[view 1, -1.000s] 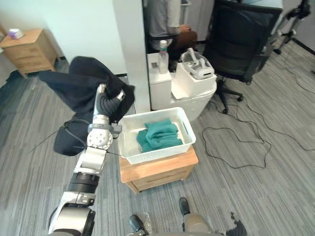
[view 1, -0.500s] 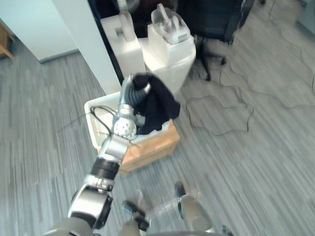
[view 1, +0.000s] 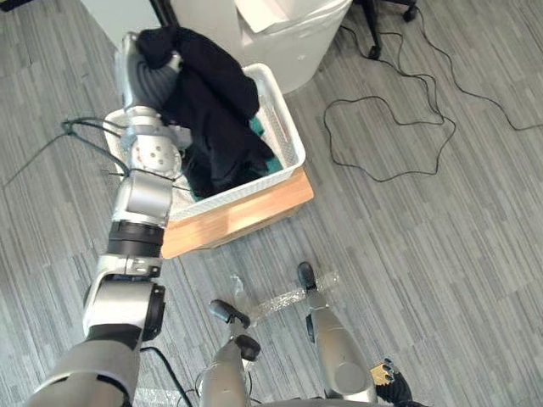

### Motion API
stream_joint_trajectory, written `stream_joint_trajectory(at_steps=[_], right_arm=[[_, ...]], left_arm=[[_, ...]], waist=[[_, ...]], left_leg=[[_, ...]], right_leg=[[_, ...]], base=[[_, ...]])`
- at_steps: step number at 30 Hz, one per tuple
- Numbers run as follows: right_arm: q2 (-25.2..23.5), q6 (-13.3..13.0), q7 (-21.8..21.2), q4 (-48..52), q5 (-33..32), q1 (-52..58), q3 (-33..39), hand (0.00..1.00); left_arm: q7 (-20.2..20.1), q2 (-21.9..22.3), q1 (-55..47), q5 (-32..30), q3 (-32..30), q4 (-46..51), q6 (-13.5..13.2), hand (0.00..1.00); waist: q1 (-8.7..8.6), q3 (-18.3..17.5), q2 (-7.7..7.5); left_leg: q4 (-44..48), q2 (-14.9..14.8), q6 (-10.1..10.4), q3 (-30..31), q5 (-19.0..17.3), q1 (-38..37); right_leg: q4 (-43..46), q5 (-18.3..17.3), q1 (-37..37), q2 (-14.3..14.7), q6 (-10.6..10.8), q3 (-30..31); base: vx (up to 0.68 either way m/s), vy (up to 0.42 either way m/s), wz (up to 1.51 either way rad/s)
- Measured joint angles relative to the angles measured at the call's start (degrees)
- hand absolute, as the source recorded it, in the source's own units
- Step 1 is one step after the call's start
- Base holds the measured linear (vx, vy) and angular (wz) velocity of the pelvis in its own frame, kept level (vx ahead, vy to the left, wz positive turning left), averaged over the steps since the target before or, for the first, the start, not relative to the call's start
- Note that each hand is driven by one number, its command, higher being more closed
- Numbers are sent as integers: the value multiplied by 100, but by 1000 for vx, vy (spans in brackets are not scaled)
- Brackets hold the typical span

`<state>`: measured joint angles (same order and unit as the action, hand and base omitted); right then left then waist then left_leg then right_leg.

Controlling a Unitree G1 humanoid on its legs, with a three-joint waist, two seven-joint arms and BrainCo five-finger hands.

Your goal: Tidy the bed and pick cloth on bed and put in laundry

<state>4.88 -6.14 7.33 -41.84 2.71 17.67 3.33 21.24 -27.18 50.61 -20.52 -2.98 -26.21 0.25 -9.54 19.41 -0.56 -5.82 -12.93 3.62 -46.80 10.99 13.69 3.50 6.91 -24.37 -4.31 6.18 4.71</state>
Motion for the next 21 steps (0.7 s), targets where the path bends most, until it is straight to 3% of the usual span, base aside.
stream_joint_trajectory(at_steps=[2, 13, 21], right_arm=[[15, -9, -17, 12, -44, -42, 1, 0], [3, 20, -137, 9, -230, -229, 11, 0], [2, 134, -277, -213, -216, -235, 9, 0]], left_arm=[[-93, 7, 1, -47, -46, -18, 105, 0], [-604, 126, -125, -44, -147, 569, 195, 0], [-806, 147, -372, 408, 73, 1039, -37, 0]], waist=[[111, 90, -16], [106, 273, -138], [108, 278, -148]], left_leg=[[-3, 3, 0, 109, 0, 14], [-6, 91, 1, 175, 0, 29], [-9, 95, 26, 178, -21, -253]], right_leg=[[0, 0, 36, -12, -1, -47], [-70, 14, 123, -125, -12, -165], [-131, 11, 442, -133, -10, -186]], base=[[27, -28, 14], [-15, -11, 7], [0, -12, 1]])
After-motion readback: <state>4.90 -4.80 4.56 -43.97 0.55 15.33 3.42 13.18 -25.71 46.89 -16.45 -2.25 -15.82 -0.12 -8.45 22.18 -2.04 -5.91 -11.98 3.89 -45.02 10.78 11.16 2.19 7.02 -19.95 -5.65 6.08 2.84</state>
